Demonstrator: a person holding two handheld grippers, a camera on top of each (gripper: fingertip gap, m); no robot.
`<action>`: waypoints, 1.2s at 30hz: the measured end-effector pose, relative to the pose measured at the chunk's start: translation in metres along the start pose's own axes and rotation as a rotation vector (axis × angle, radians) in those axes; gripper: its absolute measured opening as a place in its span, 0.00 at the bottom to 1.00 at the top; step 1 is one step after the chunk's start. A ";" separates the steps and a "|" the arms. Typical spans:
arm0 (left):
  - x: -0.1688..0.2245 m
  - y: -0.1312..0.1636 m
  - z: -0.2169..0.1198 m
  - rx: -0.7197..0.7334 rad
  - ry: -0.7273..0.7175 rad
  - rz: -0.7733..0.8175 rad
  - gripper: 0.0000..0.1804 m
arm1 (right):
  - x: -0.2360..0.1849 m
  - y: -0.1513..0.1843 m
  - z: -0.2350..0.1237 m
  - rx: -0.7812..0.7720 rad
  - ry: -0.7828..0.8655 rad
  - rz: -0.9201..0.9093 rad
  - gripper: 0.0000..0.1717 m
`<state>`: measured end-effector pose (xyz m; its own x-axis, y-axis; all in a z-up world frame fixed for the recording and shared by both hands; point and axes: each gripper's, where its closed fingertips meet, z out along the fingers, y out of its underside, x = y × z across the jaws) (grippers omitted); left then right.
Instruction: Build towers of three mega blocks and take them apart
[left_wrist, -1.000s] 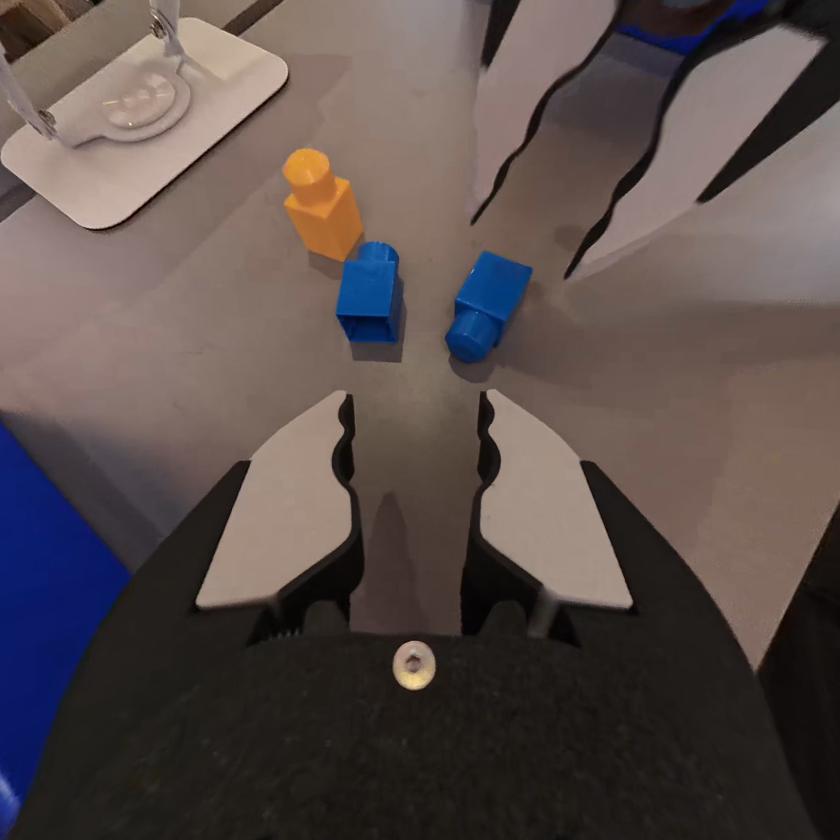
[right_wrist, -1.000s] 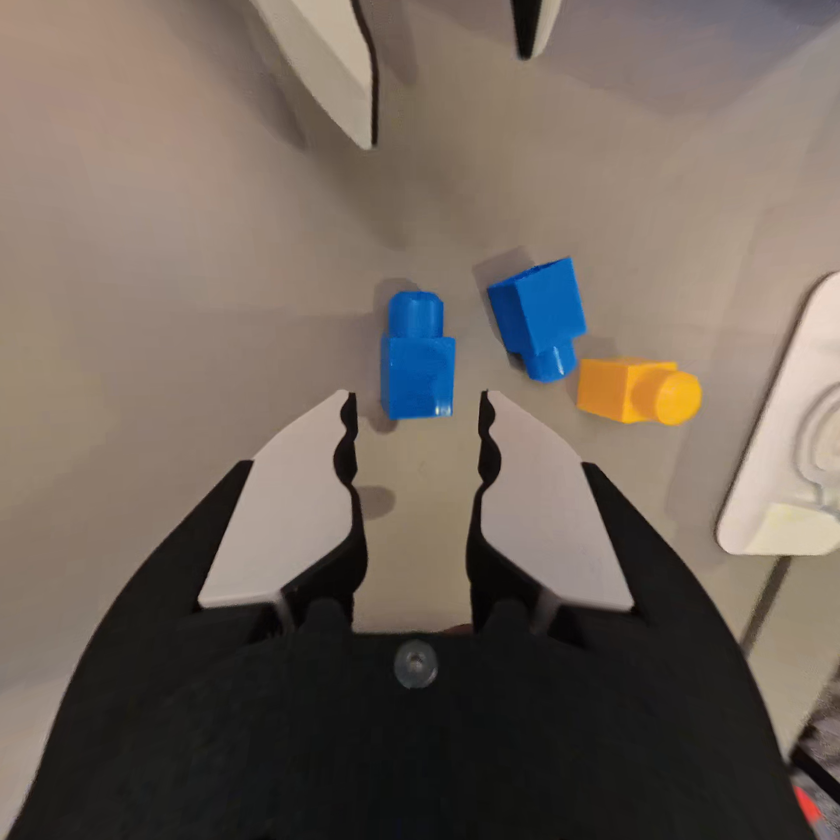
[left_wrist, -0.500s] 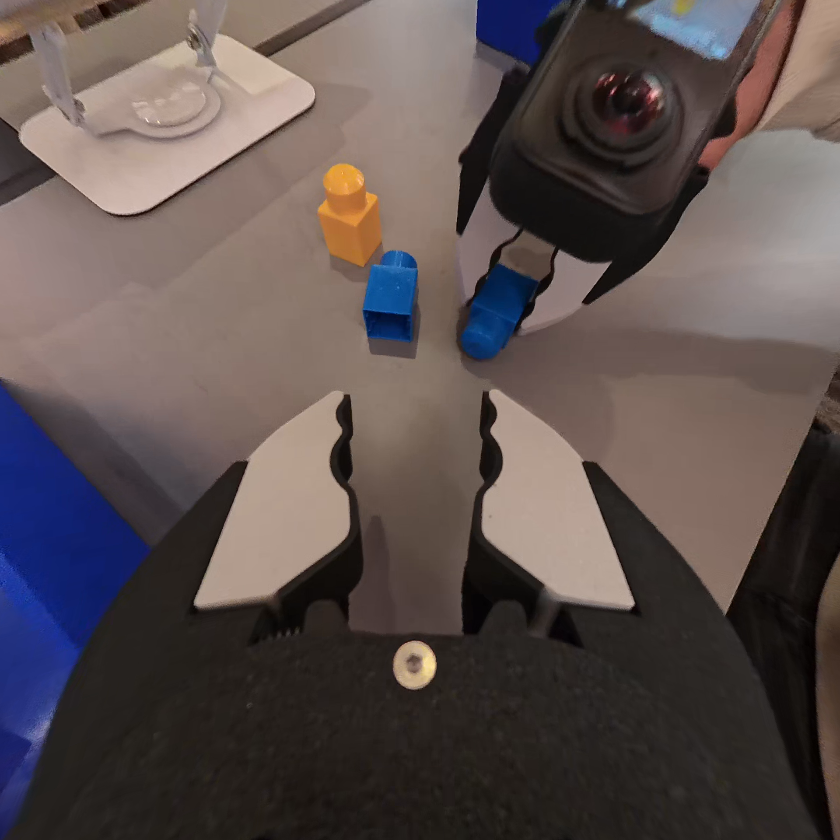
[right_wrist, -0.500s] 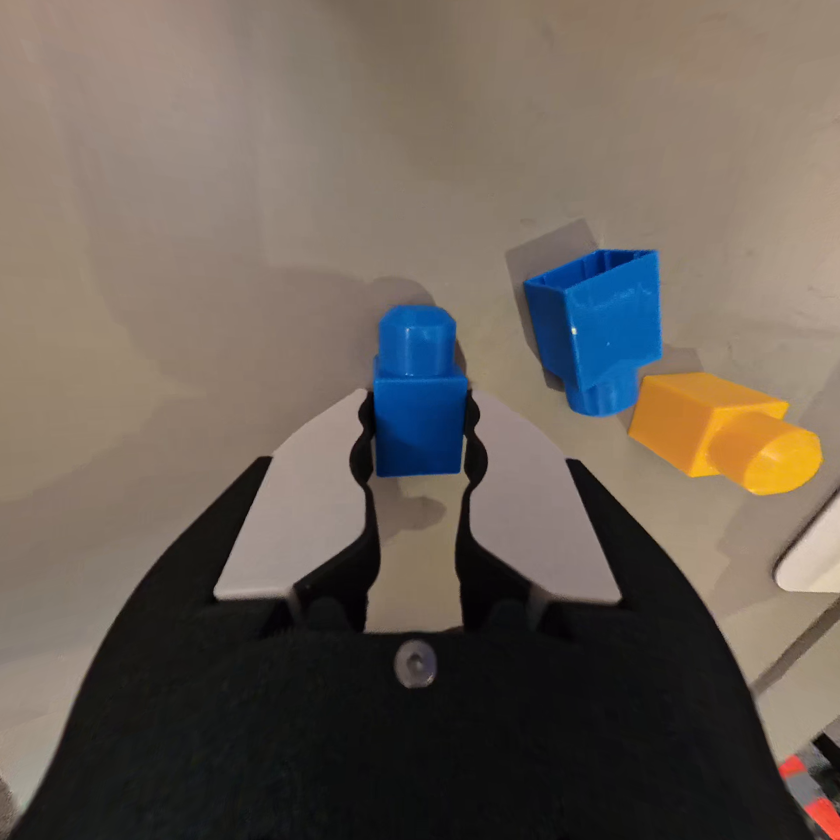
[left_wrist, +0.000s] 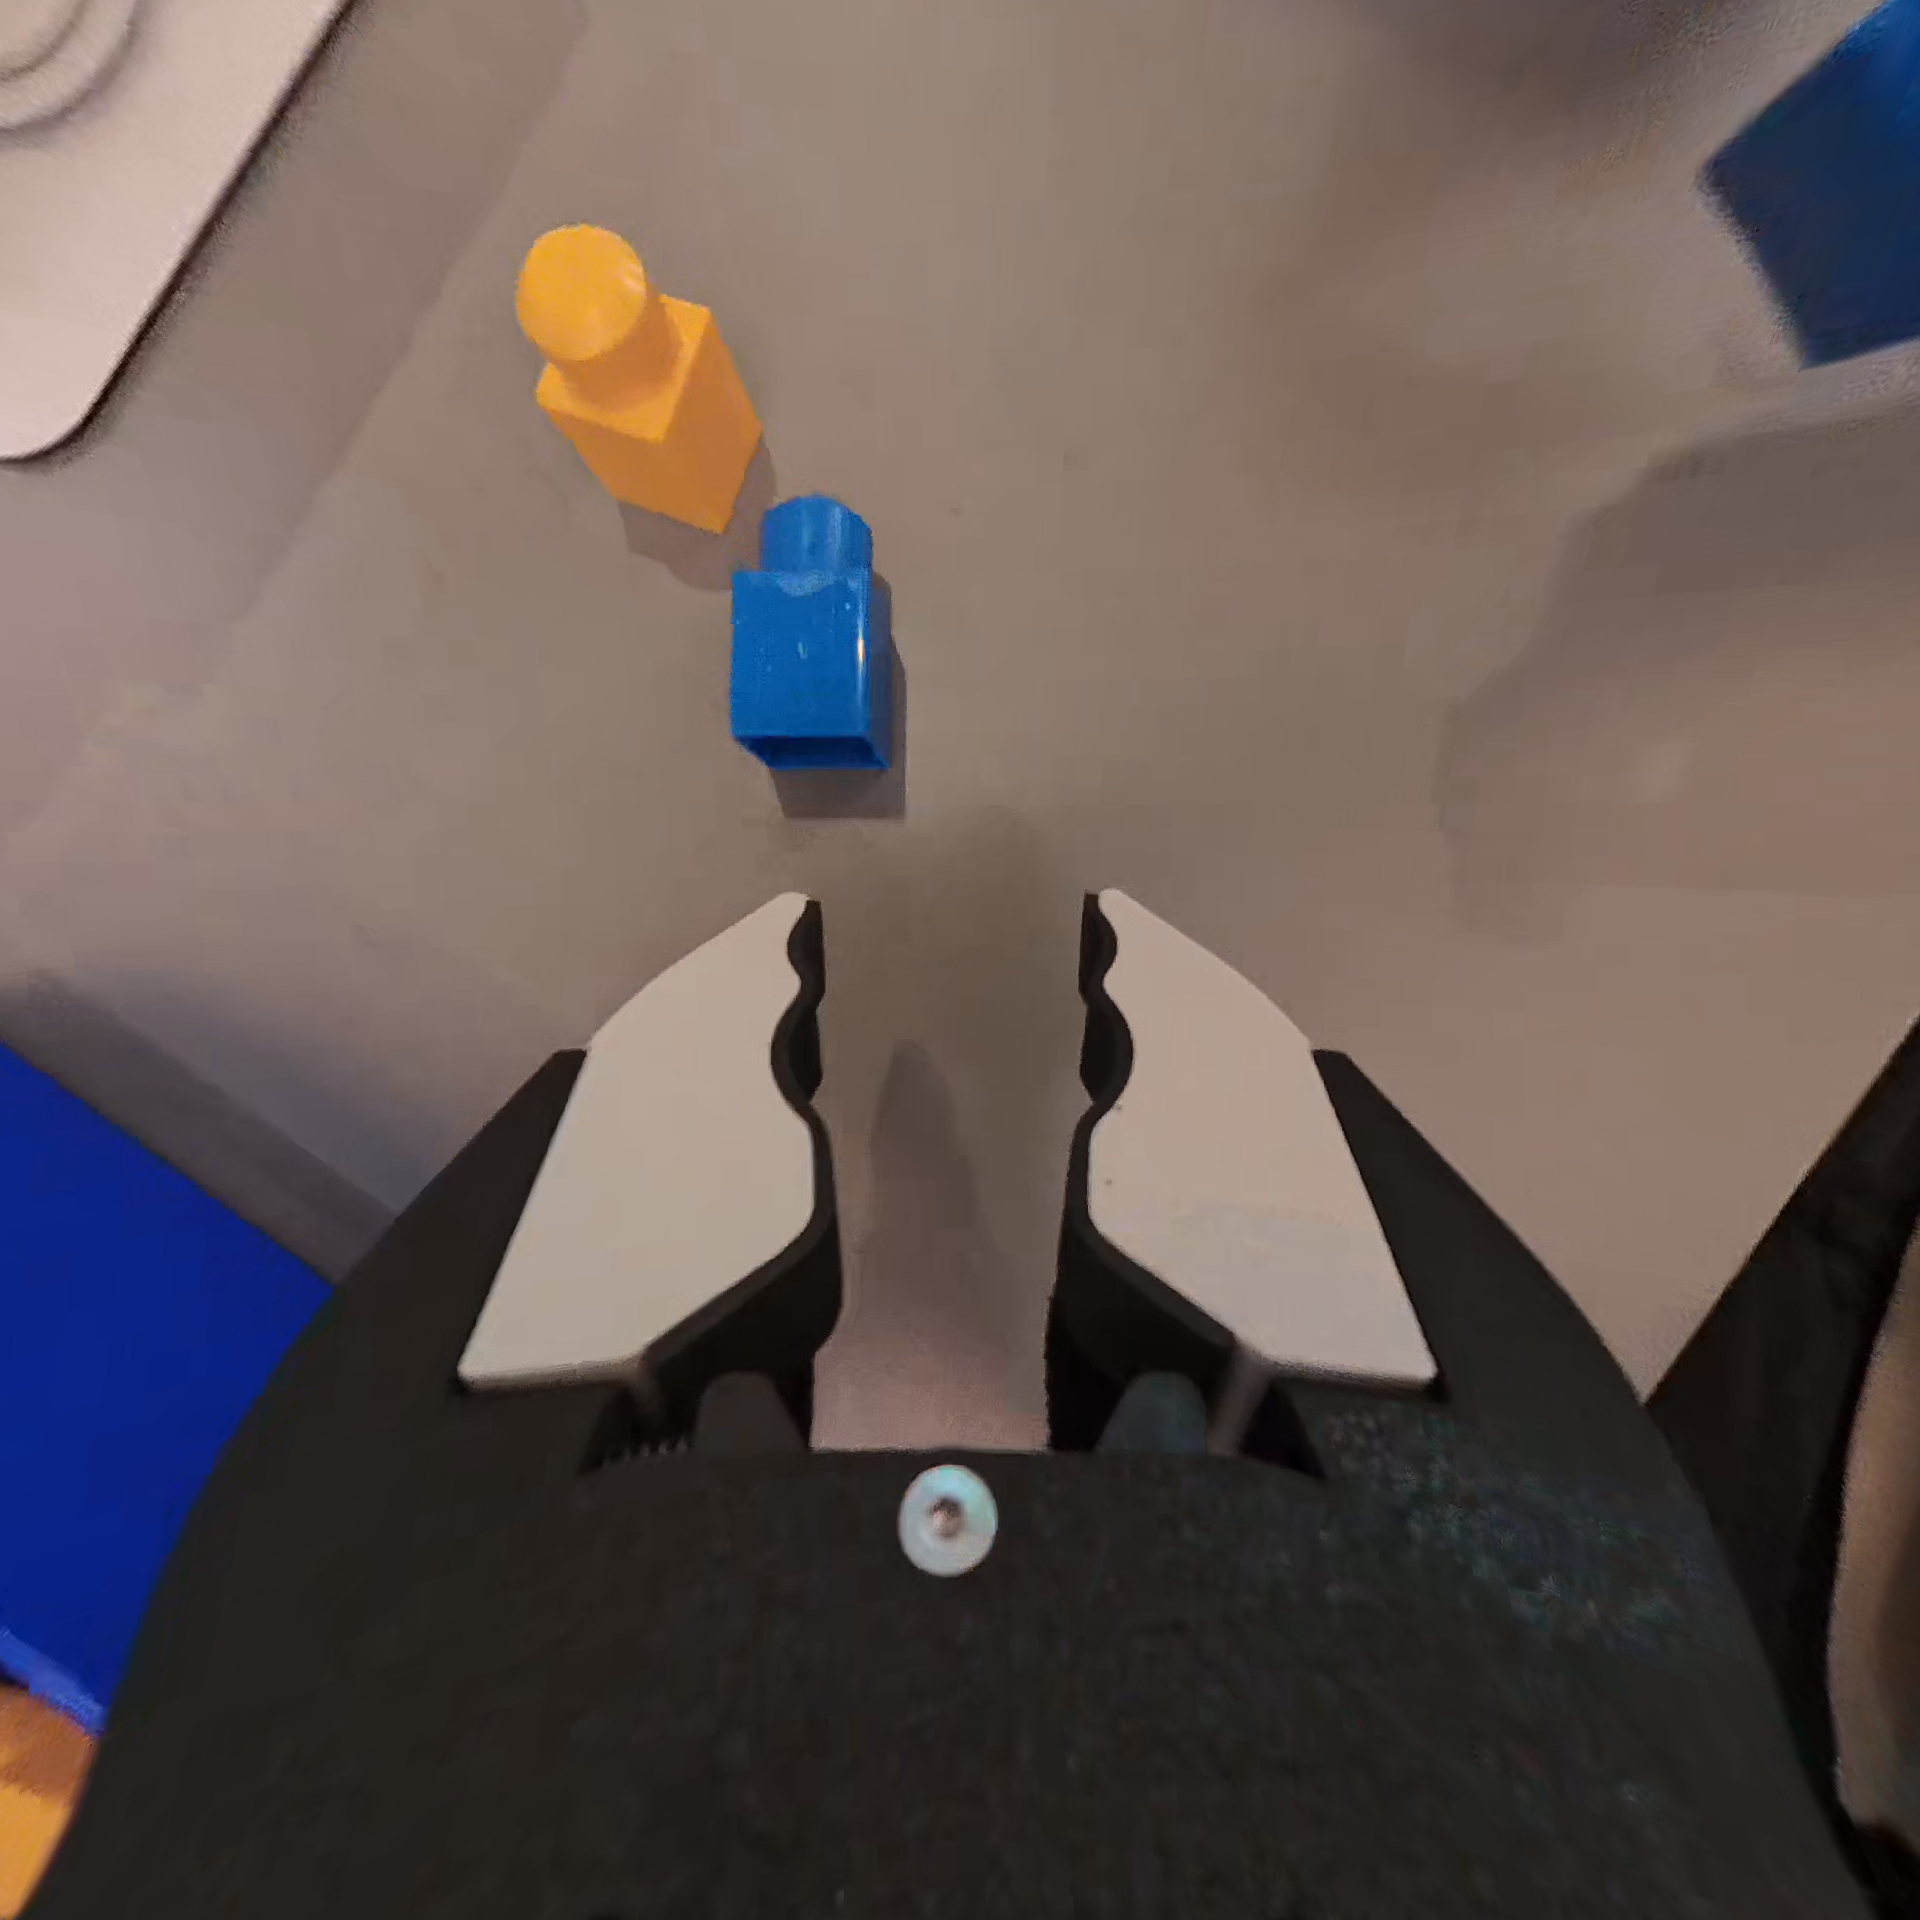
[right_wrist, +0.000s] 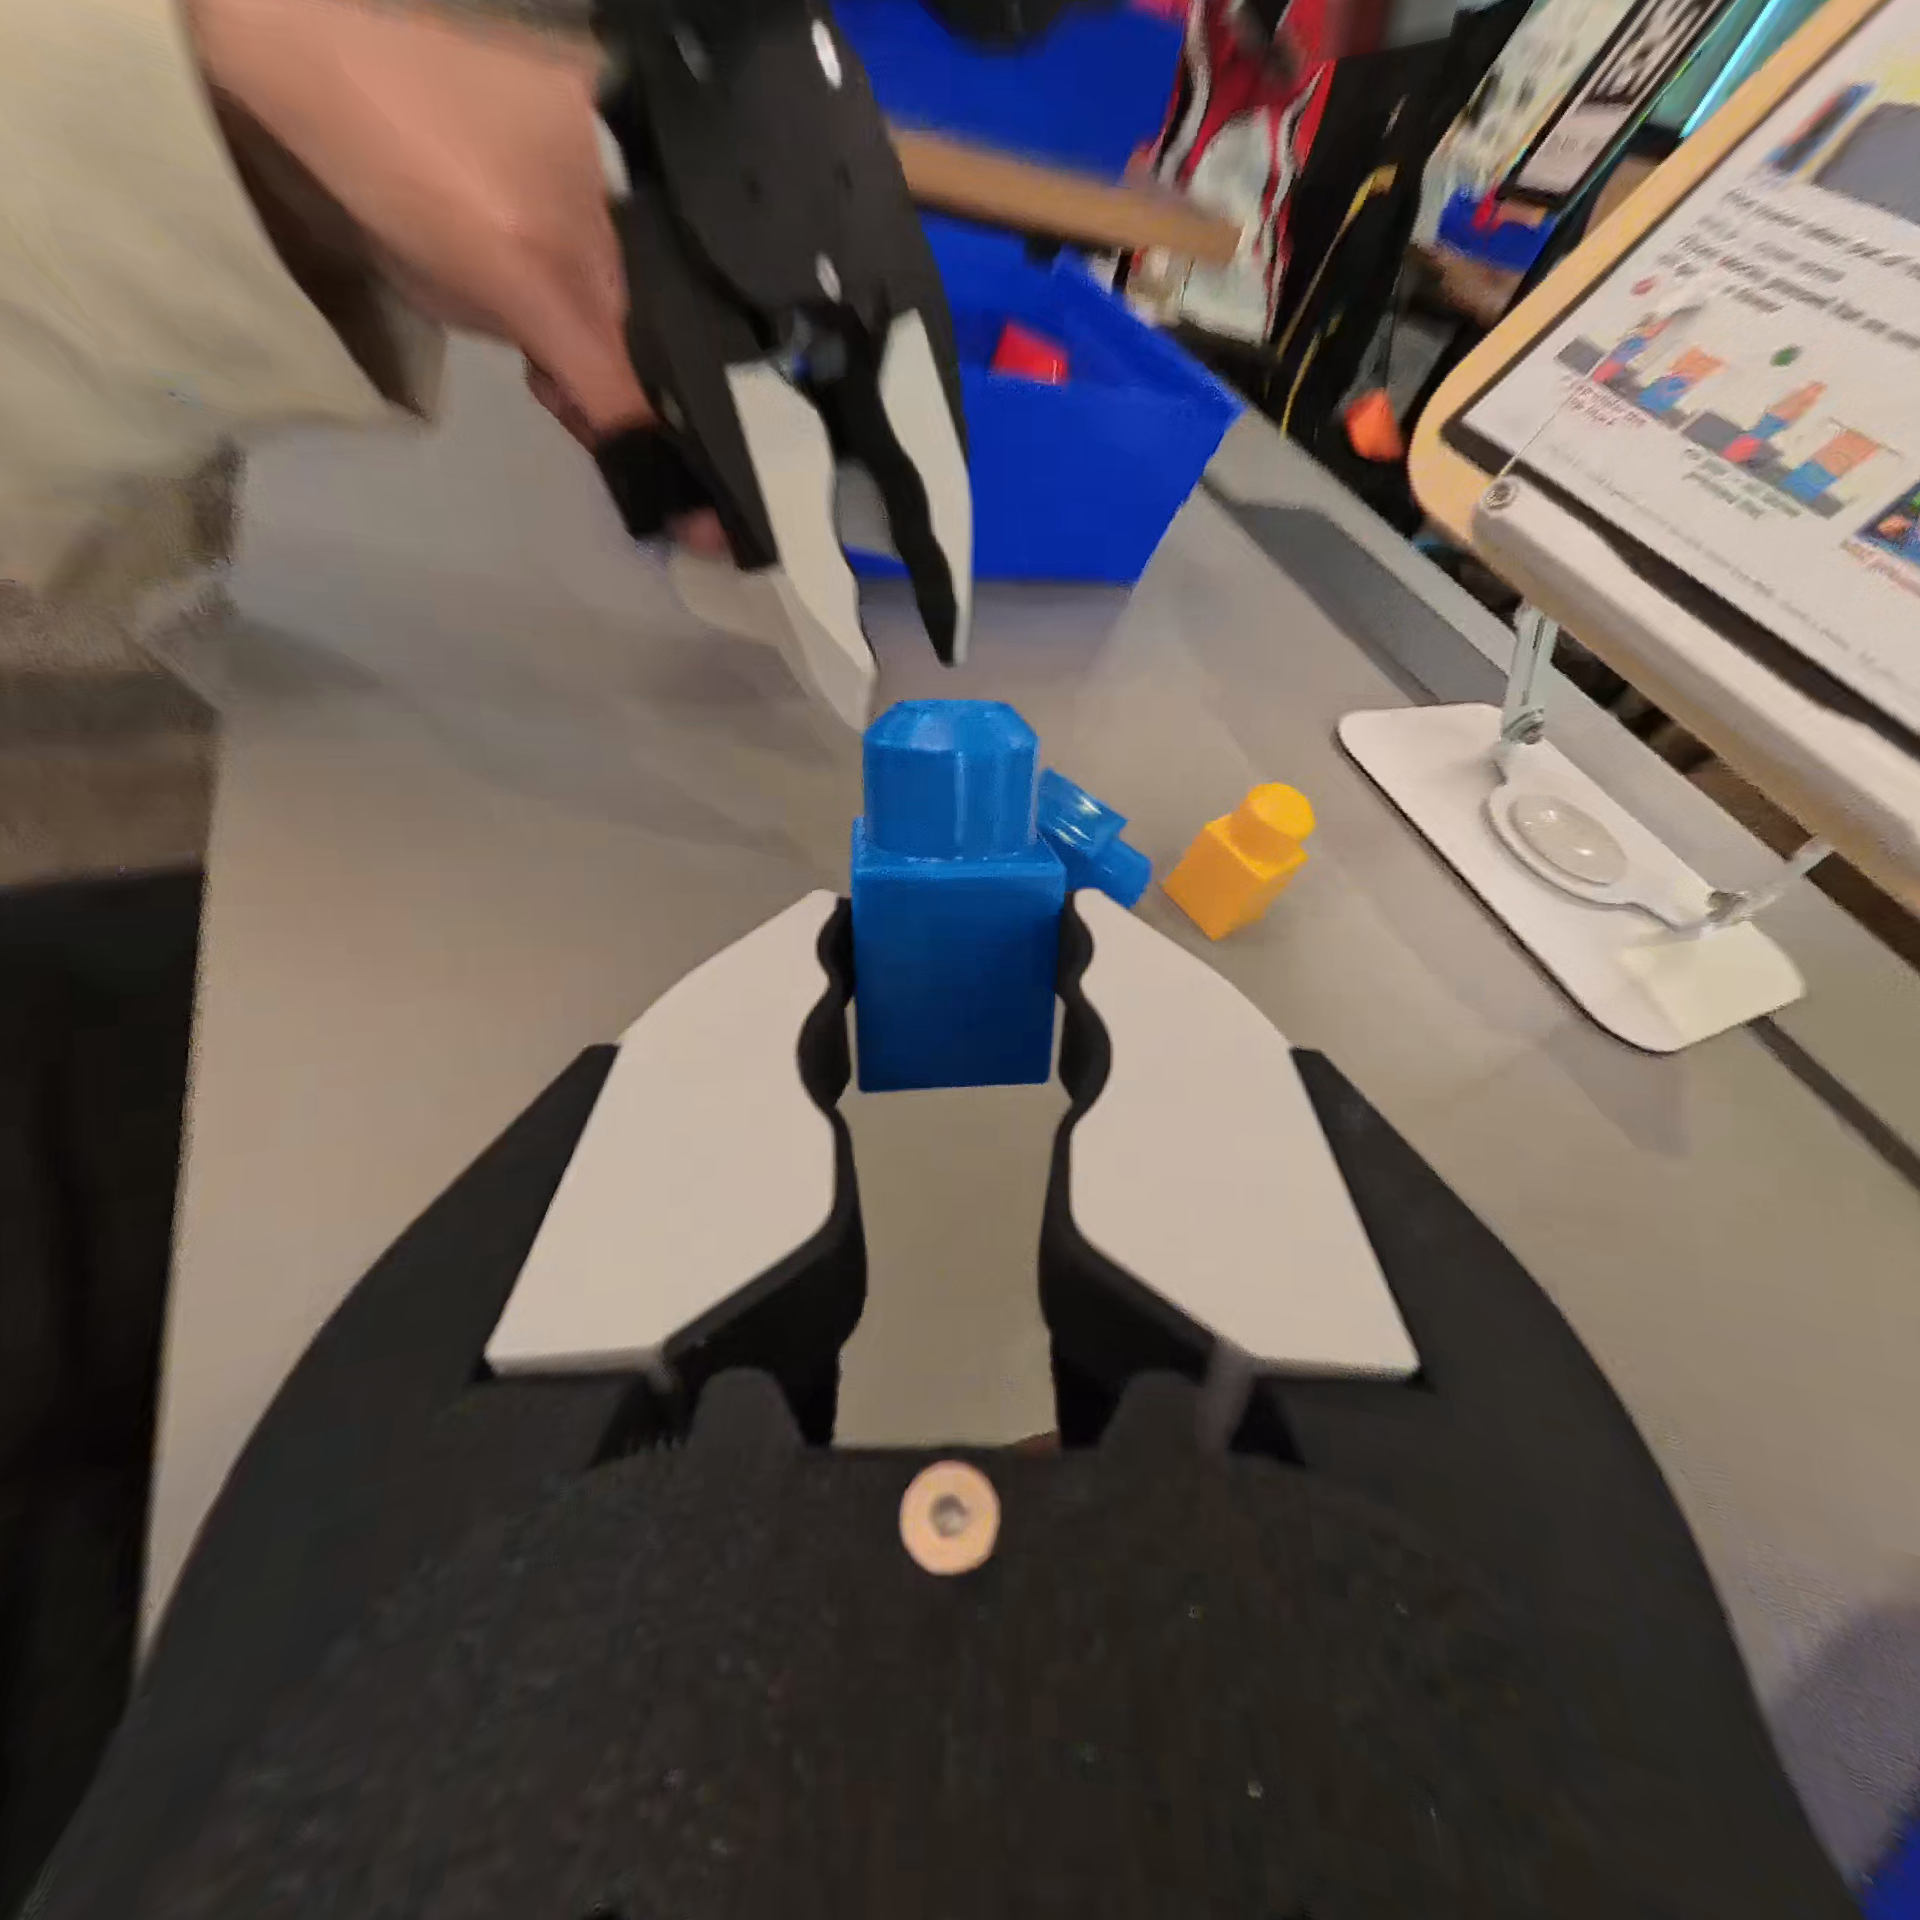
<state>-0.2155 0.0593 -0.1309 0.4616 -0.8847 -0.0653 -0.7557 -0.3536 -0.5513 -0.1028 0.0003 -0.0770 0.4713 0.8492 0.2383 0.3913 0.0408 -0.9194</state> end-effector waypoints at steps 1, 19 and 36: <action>-0.002 -0.004 0.005 -0.053 -0.006 0.020 0.27 | -0.002 0.001 -0.007 0.065 -0.014 0.048 0.21; -0.036 -0.014 0.079 -0.488 -0.014 0.050 0.30 | -0.018 0.026 -0.030 0.198 0.010 -0.048 0.21; 0.047 -0.072 -0.011 0.706 0.432 0.017 0.20 | 0.000 0.005 -0.050 0.390 -0.045 0.232 0.21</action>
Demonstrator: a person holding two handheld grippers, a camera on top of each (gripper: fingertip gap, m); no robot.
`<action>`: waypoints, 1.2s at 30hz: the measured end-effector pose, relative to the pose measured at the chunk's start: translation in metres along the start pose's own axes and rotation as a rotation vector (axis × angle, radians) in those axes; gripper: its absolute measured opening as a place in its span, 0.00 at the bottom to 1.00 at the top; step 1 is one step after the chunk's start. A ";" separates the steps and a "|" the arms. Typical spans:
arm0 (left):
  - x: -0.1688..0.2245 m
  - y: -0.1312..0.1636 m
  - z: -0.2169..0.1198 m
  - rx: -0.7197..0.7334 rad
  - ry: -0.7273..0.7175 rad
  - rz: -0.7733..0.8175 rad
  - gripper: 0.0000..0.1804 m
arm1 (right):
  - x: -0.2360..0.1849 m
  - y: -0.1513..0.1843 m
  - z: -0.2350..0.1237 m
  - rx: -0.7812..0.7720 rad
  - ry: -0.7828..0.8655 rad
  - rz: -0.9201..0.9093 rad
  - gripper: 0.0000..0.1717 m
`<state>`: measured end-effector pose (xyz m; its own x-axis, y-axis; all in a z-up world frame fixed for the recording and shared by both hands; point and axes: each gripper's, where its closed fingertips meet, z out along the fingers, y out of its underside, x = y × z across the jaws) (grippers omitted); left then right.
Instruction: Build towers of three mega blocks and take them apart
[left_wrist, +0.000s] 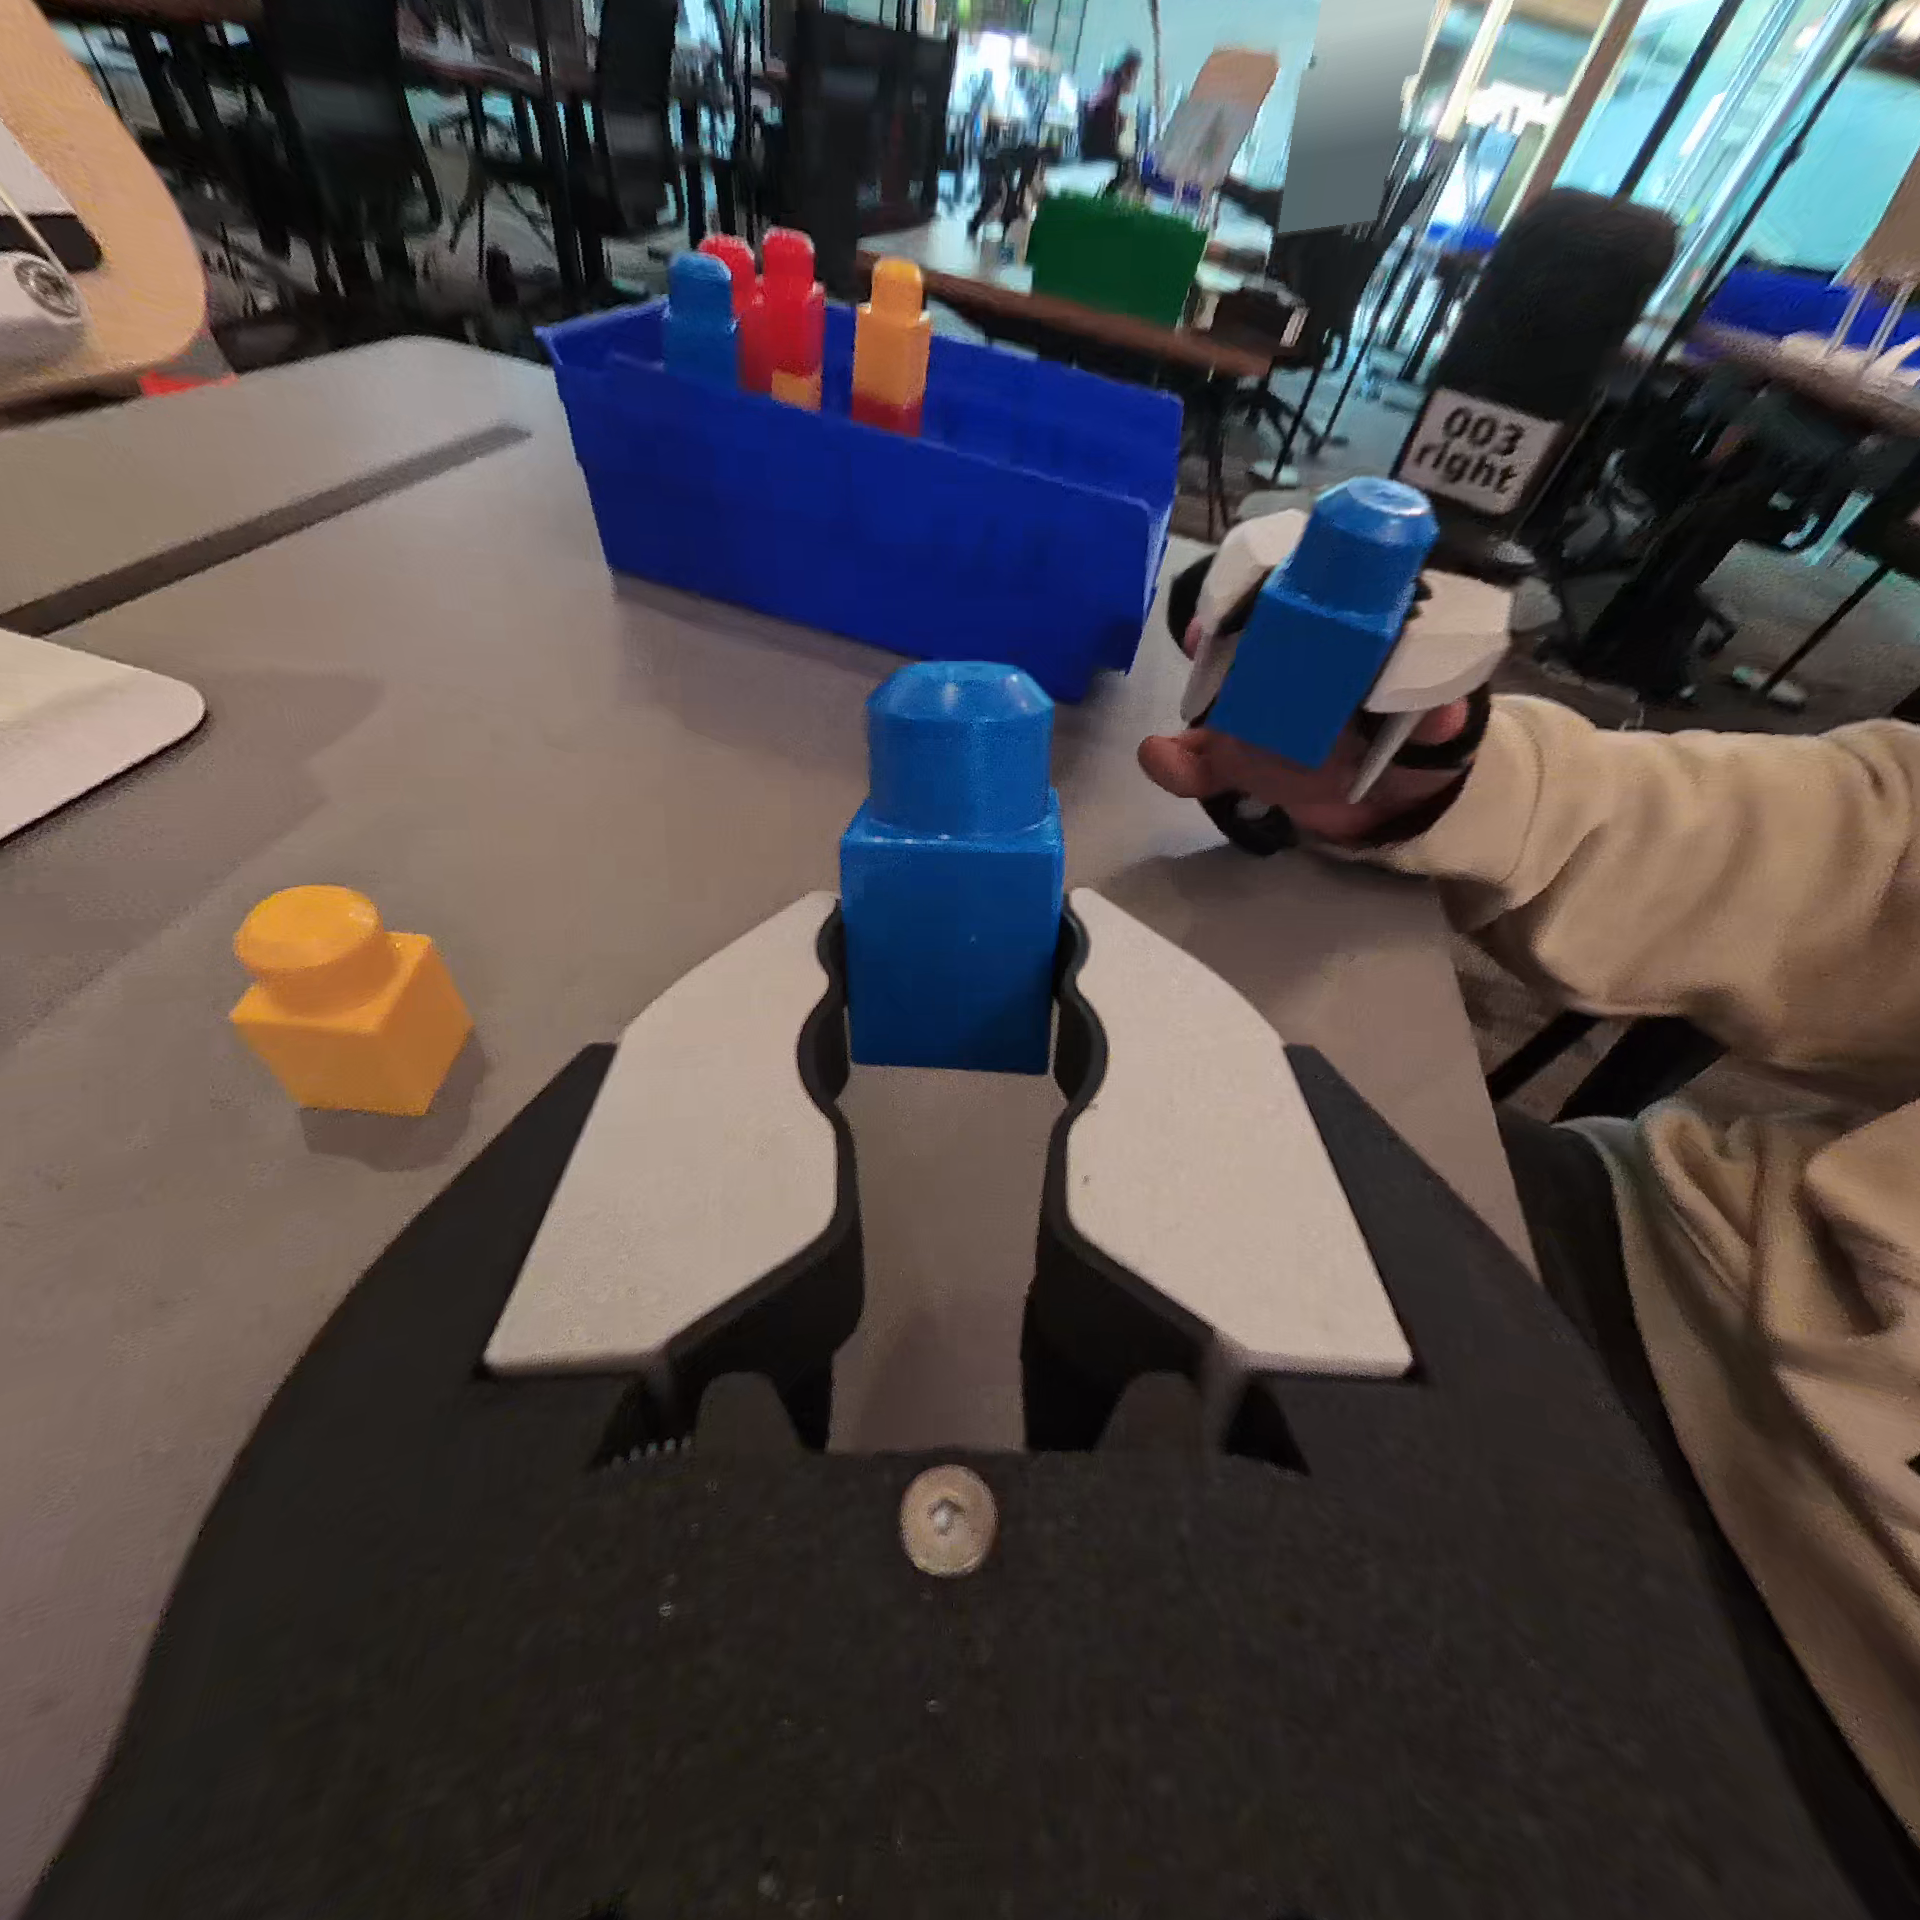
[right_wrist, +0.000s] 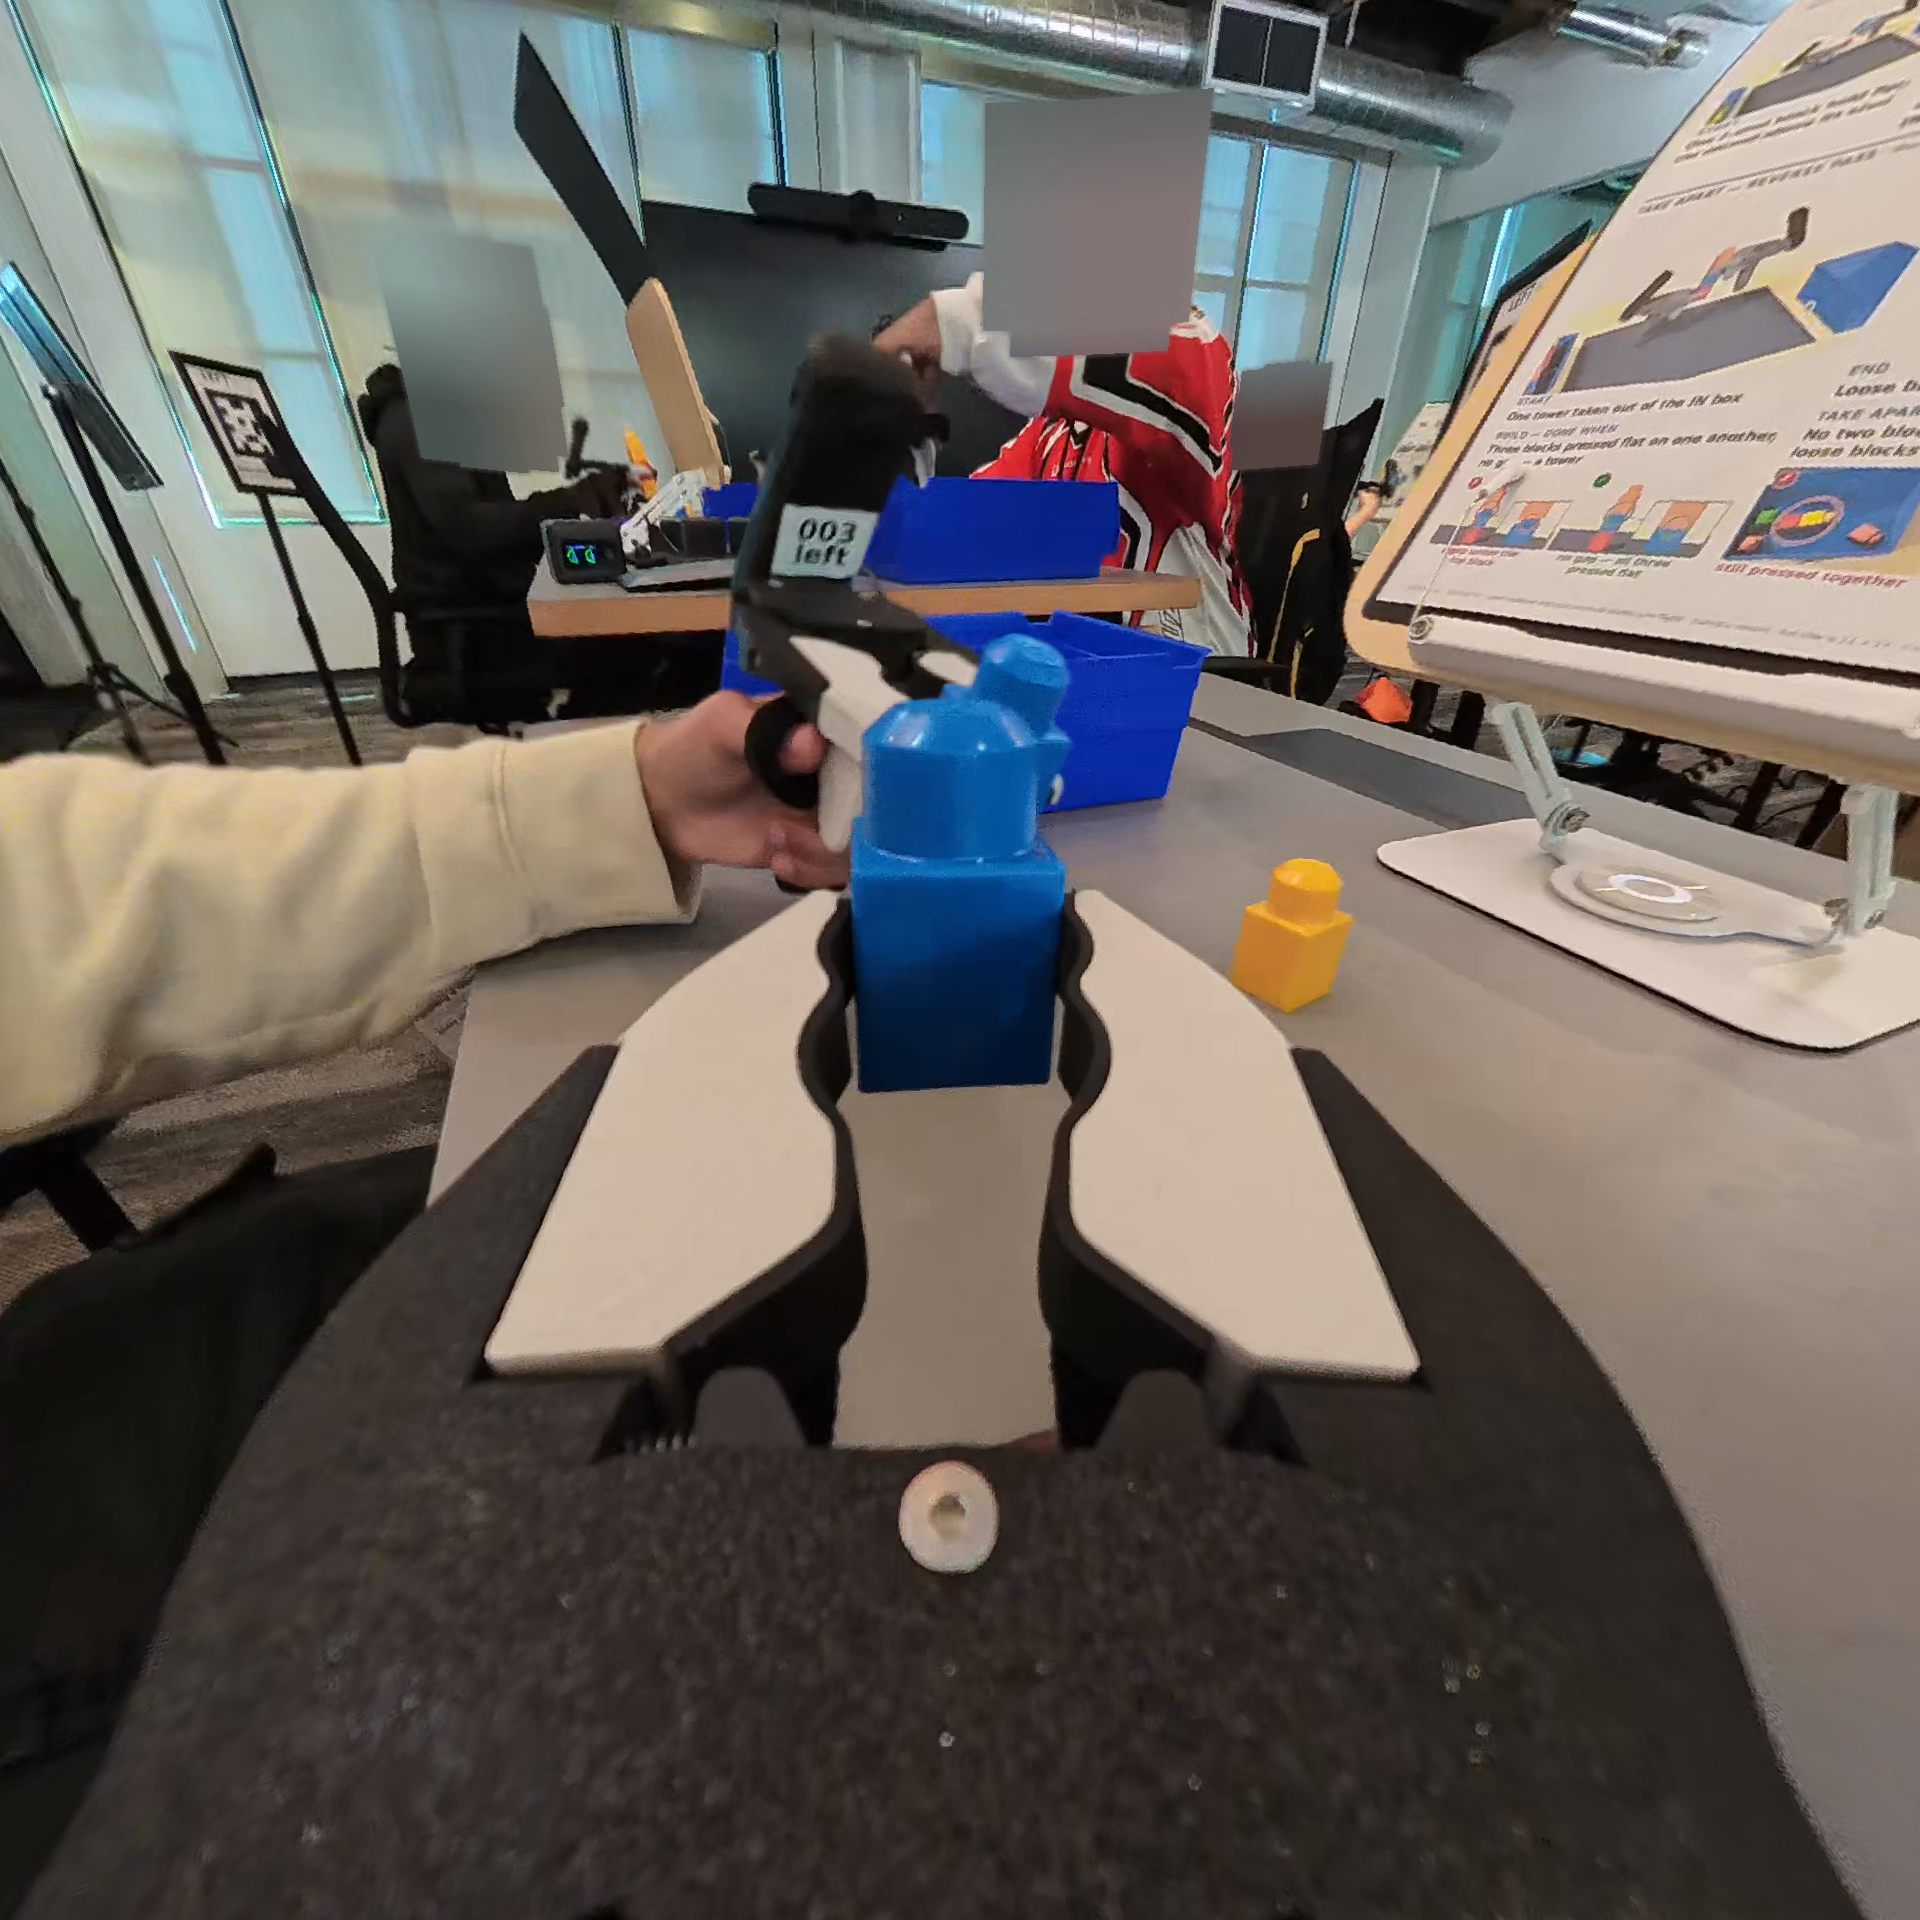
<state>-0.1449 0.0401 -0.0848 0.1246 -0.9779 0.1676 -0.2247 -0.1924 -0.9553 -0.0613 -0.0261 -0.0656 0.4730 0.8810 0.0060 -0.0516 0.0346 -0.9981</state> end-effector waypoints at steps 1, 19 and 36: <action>0.003 0.002 -0.003 0.028 0.010 -0.001 0.20 | 0.001 0.001 0.001 -0.002 0.003 0.004 0.21; 0.050 -0.054 -0.002 0.290 0.179 -0.056 0.20 | -0.026 0.025 0.076 -0.132 -0.160 0.176 0.22; 0.055 -0.048 0.010 0.289 0.238 -0.107 0.20 | -0.023 0.005 0.081 -0.029 -0.219 0.281 0.21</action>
